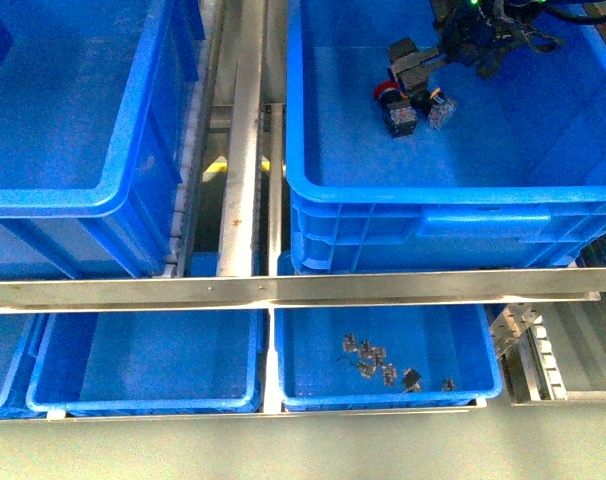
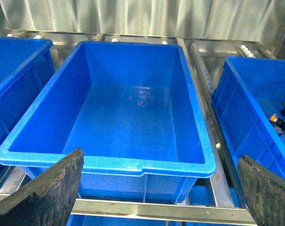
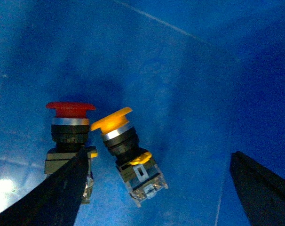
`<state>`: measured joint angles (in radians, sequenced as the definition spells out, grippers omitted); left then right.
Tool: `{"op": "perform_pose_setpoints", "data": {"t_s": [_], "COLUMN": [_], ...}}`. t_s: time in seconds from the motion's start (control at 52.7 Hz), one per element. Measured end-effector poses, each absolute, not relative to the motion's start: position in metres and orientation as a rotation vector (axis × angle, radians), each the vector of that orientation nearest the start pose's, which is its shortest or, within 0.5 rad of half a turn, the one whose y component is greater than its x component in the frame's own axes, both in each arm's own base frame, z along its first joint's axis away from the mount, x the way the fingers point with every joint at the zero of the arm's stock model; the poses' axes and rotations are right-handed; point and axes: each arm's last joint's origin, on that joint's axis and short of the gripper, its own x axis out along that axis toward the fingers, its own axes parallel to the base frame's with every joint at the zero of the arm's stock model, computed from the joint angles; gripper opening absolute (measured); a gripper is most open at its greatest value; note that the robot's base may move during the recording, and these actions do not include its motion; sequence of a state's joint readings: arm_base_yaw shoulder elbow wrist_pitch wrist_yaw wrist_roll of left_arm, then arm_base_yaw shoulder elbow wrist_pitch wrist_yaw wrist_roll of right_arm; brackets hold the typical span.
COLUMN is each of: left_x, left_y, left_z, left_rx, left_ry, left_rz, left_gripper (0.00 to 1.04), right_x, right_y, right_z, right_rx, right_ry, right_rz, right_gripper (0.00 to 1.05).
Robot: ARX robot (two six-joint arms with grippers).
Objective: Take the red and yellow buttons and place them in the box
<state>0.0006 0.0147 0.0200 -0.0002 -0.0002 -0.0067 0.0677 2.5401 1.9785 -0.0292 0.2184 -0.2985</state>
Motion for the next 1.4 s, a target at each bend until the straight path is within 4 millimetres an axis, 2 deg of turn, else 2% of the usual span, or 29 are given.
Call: {"op": "perform_pose_setpoints", "data": {"t_s": [0.038,0.133,0.171,0.247,0.323,0.342,0.399,0.418,0.494,0.569,0.683,0.74,0.854,0.987,1.063,1.177,1.31,1.405], "left_x": [0.097,0.097,0.097,0.097,0.097,0.097,0.097,0.097,0.097,0.097,0.097,0.097,0.097,0.097,0.097,0.097,0.097,0.097], "left_y": [0.0,0.0,0.0,0.0,0.0,0.0,0.0,0.0,0.0,0.0,0.0,0.0,0.0,0.0,0.0,0.0,0.0,0.0], "left_z": [0.169,0.169,0.169,0.169,0.169,0.169,0.169,0.169,0.169,0.169,0.169,0.169,0.169,0.169,0.169,0.169,0.169,0.169], "left_rx": [-0.007,-0.007,-0.007,-0.007,-0.007,-0.007,-0.007,-0.007,-0.007,-0.007,-0.007,-0.007,-0.007,-0.007,-0.007,-0.007,-0.007,-0.007], "left_ry": [-0.005,-0.005,-0.005,-0.005,-0.005,-0.005,-0.005,-0.005,-0.005,-0.005,-0.005,-0.005,-0.005,-0.005,-0.005,-0.005,-0.005,-0.005], "left_rz": [0.001,0.001,0.001,0.001,0.001,0.001,0.001,0.001,0.001,0.001,0.0,0.001,0.001,0.001,0.001,0.001,0.001,0.001], "left_gripper": [0.97,0.97,0.97,0.97,0.97,0.97,0.97,0.97,0.97,0.97,0.97,0.97,0.97,0.97,0.97,0.97,0.97,0.97], "right_x": [0.551,0.532,0.514,0.486,0.431,0.425,0.39,0.384,0.334,0.303,0.295,0.29,0.265,0.241,0.221,0.206,0.187,0.175], "right_y": [0.028,0.019,0.011,0.003,-0.014,-0.015,-0.025,-0.026,-0.038,-0.042,-0.042,-0.039,-0.029,-0.022,-0.017,-0.013,-0.001,-0.001], "right_z": [0.125,0.146,0.162,0.18,0.203,0.204,0.21,0.211,0.214,0.218,0.228,0.223,0.205,0.204,0.195,0.187,0.182,0.178], "right_rx": [-0.354,-0.314,-0.275,-0.242,-0.187,-0.183,-0.149,-0.141,-0.061,-0.035,-0.013,-0.017,-0.014,-0.015,-0.012,-0.011,-0.01,-0.01], "right_ry": [0.588,0.533,0.492,0.441,0.399,0.4,0.41,0.415,0.465,0.469,0.384,0.212,0.063,-0.002,0.007,0.013,0.008,0.012], "right_rz": [-0.054,-0.04,-0.007,0.027,0.073,0.076,0.093,0.094,0.067,0.032,0.009,-0.008,-0.003,-0.002,-0.009,-0.002,-0.001,-0.005], "right_gripper": [0.99,0.98,0.98,0.98,0.98,0.98,0.98,0.98,0.98,0.98,0.95,0.85,0.66,0.45,0.24,0.04,0.04,0.04]}}
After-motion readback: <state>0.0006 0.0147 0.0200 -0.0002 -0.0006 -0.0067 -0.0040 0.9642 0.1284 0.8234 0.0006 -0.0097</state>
